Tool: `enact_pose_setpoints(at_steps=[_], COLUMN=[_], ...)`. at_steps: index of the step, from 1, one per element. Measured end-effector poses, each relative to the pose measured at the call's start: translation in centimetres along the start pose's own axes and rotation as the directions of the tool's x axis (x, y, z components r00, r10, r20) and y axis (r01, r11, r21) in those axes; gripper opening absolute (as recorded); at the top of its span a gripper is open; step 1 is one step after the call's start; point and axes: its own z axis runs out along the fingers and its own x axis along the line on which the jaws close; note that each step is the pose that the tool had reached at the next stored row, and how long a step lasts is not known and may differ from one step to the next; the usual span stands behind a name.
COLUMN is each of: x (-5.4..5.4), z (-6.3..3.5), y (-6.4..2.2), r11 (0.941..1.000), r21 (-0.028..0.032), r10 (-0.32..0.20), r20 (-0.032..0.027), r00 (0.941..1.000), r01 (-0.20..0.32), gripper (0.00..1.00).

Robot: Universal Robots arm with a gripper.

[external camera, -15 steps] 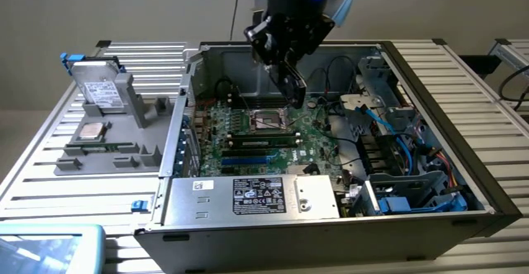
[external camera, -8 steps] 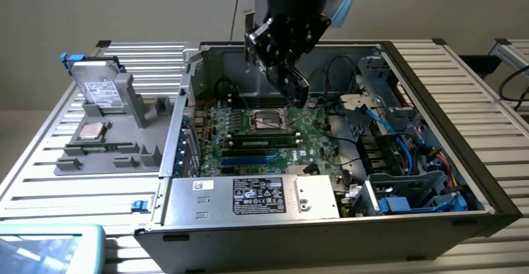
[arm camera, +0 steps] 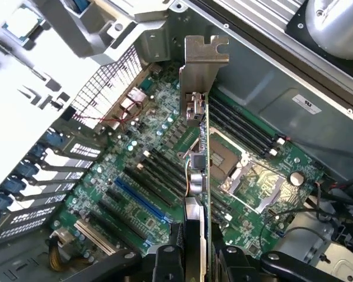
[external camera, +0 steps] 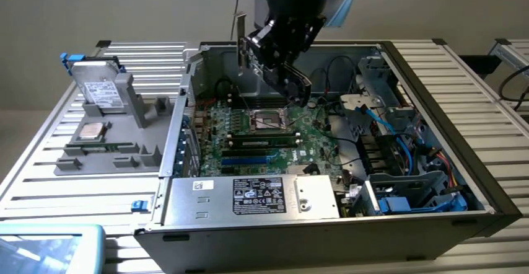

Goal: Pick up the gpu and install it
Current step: 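Insert the gpu into the slot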

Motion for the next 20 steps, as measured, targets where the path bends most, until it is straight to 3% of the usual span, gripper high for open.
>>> enact_pose_setpoints(at_steps=[5, 10, 15, 20], x=[0.00, 0.00, 0.00, 0.00], z=[0.01, 0.01, 0.01, 0.01], y=[0.00, 0.00, 0.00, 0.00], r11=[0.9959, 0.9837, 0.9639, 0.9362], r21=[-0.0004, -0.0020, -0.0045, -0.0083], r10=[-0.090, -0.180, -0.266, -0.351], r20=[-0.0128, -0.0255, -0.0379, -0.0499], r00=[0.9958, 0.9834, 0.9631, 0.9349], r01=[0.090, 0.180, 0.266, 0.351], gripper=[0.28, 0.28, 0.28, 0.28])
